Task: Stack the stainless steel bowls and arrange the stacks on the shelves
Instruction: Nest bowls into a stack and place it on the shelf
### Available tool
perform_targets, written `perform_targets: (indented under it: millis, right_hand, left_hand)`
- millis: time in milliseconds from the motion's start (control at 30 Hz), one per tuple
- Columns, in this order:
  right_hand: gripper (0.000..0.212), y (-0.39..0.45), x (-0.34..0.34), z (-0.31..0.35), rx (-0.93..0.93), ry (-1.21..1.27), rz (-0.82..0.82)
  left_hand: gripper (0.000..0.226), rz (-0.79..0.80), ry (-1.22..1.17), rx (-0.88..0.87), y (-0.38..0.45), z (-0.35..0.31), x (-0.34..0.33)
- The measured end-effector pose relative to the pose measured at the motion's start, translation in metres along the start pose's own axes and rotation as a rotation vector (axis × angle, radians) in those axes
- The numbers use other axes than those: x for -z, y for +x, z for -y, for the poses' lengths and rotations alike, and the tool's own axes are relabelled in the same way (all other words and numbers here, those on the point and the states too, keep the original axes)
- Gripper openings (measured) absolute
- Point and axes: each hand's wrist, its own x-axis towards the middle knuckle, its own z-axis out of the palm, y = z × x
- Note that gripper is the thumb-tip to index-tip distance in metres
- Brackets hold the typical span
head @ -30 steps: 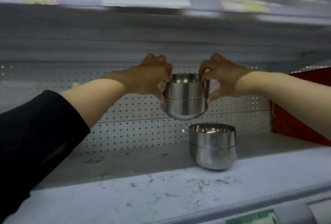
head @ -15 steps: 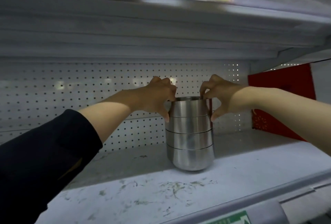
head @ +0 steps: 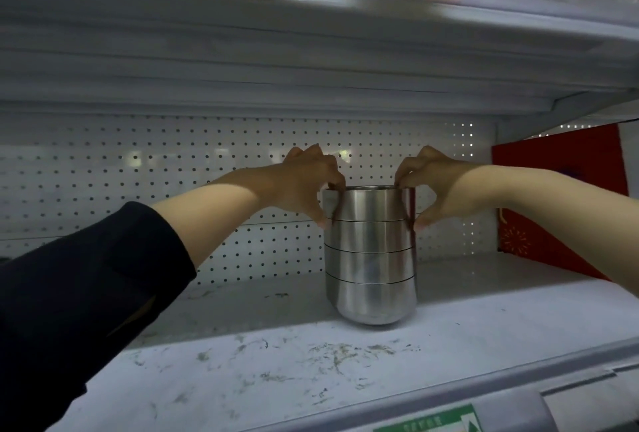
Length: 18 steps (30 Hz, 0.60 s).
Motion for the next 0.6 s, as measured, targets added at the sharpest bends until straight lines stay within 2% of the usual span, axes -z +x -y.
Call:
perform_targets:
  millis: [100,267,467,600]
  right_hand:
    - [0.045,-0.004,0.018,0.021,0.09,0.158,-0.099]
    - [0.038,0.016,0.035,0.103,0.286,0.308,-0.224]
    - [0.036,0.049,0.022,0.224,0.523,0.39,-0.161]
    - [0.031,0.062,0.011,0.289,0.624,0.448,-0.131]
  left_hand:
    - [0.054,-0.032,-0.037,0.085,-0.027,0.009,0.01]
    - [0.045,0.05,0.033,0.301,-0.113,0.027,0.035]
    - [0.039,0.195,-0.112,0.438,-0.251,0.044,0.069]
    - [0.033,0.241,-0.033,0.46,-0.333,0.062,0.076]
